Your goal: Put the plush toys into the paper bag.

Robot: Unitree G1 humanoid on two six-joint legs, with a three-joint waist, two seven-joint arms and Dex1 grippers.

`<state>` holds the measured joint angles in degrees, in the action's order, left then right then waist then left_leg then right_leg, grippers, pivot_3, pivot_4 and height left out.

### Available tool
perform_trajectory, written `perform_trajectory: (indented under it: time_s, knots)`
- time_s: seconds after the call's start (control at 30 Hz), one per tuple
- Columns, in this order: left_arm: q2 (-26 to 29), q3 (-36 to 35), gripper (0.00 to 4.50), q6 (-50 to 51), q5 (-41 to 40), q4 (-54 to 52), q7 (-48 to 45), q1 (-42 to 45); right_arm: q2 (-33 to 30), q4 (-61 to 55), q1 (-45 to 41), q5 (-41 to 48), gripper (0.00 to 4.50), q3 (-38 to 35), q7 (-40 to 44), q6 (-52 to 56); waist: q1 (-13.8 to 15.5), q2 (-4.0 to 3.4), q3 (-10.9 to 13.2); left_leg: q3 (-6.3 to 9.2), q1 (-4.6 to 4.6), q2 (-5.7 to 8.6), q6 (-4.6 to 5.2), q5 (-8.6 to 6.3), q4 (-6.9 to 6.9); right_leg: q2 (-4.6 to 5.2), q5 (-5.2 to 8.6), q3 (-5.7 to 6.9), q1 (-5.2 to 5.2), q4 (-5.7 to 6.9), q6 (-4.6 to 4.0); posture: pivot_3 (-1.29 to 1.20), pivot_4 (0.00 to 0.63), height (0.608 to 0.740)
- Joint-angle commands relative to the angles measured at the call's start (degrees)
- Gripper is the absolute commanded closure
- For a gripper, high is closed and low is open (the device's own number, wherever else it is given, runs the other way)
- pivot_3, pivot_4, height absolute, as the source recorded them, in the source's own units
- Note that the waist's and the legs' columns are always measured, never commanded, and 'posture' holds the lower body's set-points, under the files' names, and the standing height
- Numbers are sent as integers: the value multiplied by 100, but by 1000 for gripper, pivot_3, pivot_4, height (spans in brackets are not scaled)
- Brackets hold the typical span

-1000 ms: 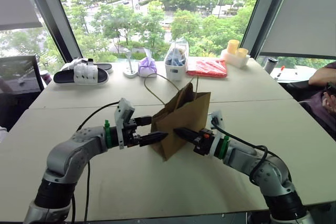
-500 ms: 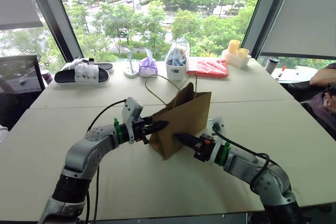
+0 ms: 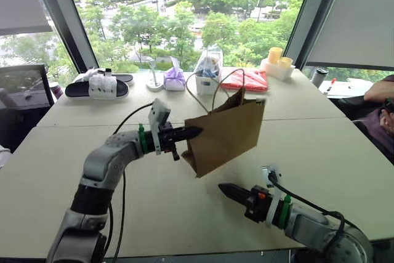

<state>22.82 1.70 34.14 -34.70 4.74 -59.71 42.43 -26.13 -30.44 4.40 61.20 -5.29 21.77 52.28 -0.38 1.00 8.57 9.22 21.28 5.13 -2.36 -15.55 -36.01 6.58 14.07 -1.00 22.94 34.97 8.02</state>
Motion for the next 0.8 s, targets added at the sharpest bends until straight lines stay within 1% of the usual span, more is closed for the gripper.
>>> perform_trajectory:
  time_s: [0.03,0.1,0.23,0.3,0.37,0.43,0.47,0.5,0.6,0.63,0.73,0.77,0.8]
  knots:
    - [-125,403,4461,-940,506,1468,-1084,838,-63,-342,114,205,4500,-130,26,-24,15,0,0,0,-2,0,0,0,-2,-1,0,4,-5,0,0,0,150,740]
    - [-213,556,4461,-1434,811,2219,-1436,1135,-65,-389,168,207,4500,-130,-9,-35,-13,-1,-1,0,-5,1,0,0,-1,-2,0,7,-11,-3,0,0,150,740]
    - [-544,692,4461,-2482,1384,4105,-2038,1926,49,-601,406,240,4500,-121,-224,-99,-20,2,2,-2,-3,0,3,-1,0,-2,1,6,-7,-7,2,0,150,740]
    - [-736,530,4461,-2972,1581,5192,-1983,2399,154,-765,605,256,4500,-99,-384,-160,-17,9,5,1,3,0,4,-1,0,-2,1,9,-1,-7,4,0,150,740]
    - [-821,618,4461,-3466,1918,5854,-2127,2573,171,-949,782,213,4500,-97,-525,-195,-15,13,7,4,7,0,4,-2,-2,-2,2,12,1,-7,5,0,150,740]
    - [-851,621,4461,-3724,2099,6158,-2341,2677,186,-1038,897,260,4500,-175,-613,-241,-26,13,7,3,4,1,6,-3,-2,0,3,11,-3,-7,8,0,150,740]
    - [-861,590,3949,-3731,2144,6257,-2456,2739,168,-1045,944,272,4500,-209,-612,-265,-29,12,7,2,2,1,7,-4,-2,1,3,10,-4,-7,9,0,150,740]
    - [-867,559,3598,-3787,2197,6327,-2509,2794,141,-1038,973,265,4500,-222,-606,-284,-28,12,7,3,0,1,8,-4,-3,1,4,10,-6,-7,9,0,150,740]
    - [-891,446,2220,-3911,2309,6447,-2563,2893,91,-963,916,250,4500,-202,-586,-316,-25,15,9,4,0,1,8,-4,-4,0,4,12,-7,-2,10,0,150,740]
    - [-888,420,1692,-3969,2349,6464,-2548,2908,89,-928,850,256,4500,-185,-577,-319,-25,16,9,5,1,1,8,-4,-6,0,4,12,-6,0,10,0,150,740]
    - [-827,313,314,-4102,2444,6468,-2280,2920,65,-785,607,213,4500,-98,-491,-301,-28,16,9,6,0,0,8,-4,-7,0,4,12,-6,0,10,0,150,740]
    - [-778,296,51,-4103,2478,6449,-2245,2914,44,-747,541,190,4500,-73,-452,-288,-28,16,9,7,0,0,8,-4,-7,0,4,12,-6,1,11,0,150,740]
    - [-748,277,51,-4102,2515,6439,-2237,2910,27,-723,502,176,4500,-58,-427,-280,-32,16,9,7,-1,0,8,-4,-6,0,4,12,-7,2,11,0,150,740]
